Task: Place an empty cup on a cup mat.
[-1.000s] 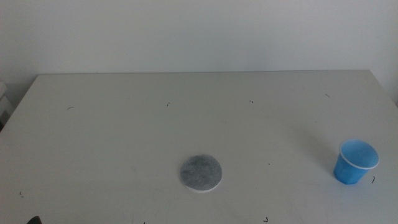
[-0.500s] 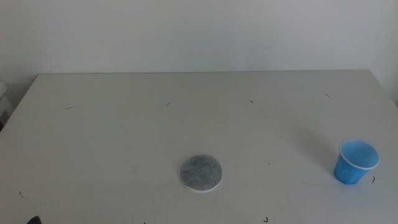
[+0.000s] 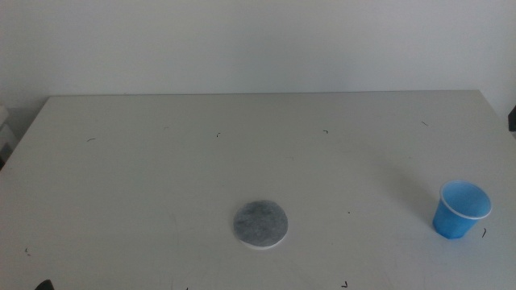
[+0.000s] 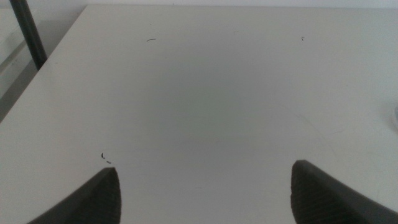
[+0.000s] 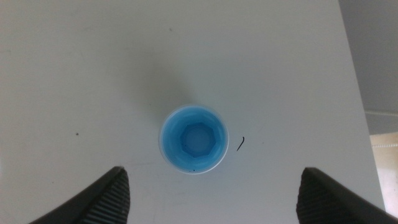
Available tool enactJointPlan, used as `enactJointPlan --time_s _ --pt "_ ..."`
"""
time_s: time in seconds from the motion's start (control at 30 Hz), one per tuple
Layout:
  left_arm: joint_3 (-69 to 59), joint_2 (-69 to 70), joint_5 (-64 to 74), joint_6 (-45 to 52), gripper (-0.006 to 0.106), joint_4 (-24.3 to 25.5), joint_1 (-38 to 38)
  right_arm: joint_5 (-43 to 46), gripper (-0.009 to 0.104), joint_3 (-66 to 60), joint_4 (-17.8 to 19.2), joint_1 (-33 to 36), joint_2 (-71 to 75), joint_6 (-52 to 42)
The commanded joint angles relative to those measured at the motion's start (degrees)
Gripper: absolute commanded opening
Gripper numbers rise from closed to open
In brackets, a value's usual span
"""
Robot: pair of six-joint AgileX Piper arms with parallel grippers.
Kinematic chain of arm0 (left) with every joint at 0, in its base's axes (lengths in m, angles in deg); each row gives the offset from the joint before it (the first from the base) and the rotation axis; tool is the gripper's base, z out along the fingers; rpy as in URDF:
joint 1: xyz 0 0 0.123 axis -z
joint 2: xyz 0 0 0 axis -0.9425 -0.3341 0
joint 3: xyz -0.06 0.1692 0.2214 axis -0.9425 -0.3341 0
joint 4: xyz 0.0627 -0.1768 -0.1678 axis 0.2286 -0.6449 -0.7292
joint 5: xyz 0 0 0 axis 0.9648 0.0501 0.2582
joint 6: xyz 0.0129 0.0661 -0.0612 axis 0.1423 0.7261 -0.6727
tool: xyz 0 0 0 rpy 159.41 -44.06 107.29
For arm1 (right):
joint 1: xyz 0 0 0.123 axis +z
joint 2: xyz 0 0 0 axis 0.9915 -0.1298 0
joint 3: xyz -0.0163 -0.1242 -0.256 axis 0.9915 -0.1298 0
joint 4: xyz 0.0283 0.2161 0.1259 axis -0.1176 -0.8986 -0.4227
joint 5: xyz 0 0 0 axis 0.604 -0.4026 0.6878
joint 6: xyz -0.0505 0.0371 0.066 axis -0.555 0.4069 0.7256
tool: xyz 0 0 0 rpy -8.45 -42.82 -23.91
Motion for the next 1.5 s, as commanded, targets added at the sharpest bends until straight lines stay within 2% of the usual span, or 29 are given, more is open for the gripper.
enactJointPlan --time_s 0.0,0.43,0.7,1.07,1.27,1.47 --pt "0.3 0.8 -3.8 -0.6 0.105 0.0 -0.1 1.3 0.094 1.8 0.4 0.1 -1.6 -0.4" --pt "0.3 0.8 -3.8 -0.6 0.105 0.0 -0.1 2.3 0.094 1.5 0.6 -1.1 -14.0 -0.4" --pt "0.3 0.8 -3.8 -0.6 0.105 0.0 -0.1 8.9 0.094 -2.4 0.6 -1.1 -19.6 -0.4" --pt "0.3 0.8 -3.8 -0.6 0.105 0.0 -0.1 11.1 0.093 -4.4 1.0 -1.1 -24.3 -0.4" --pt "0.3 0.8 -3.8 -0.6 0.105 0.0 -0.1 14.5 0.082 -7.3 0.8 -2.2 -24.3 -0.3" --pt "0.3 0.8 -3.8 -0.6 0.105 0.0 -0.1 17.6 0.058 -8.8 0.8 -2.2 -24.3 -0.4"
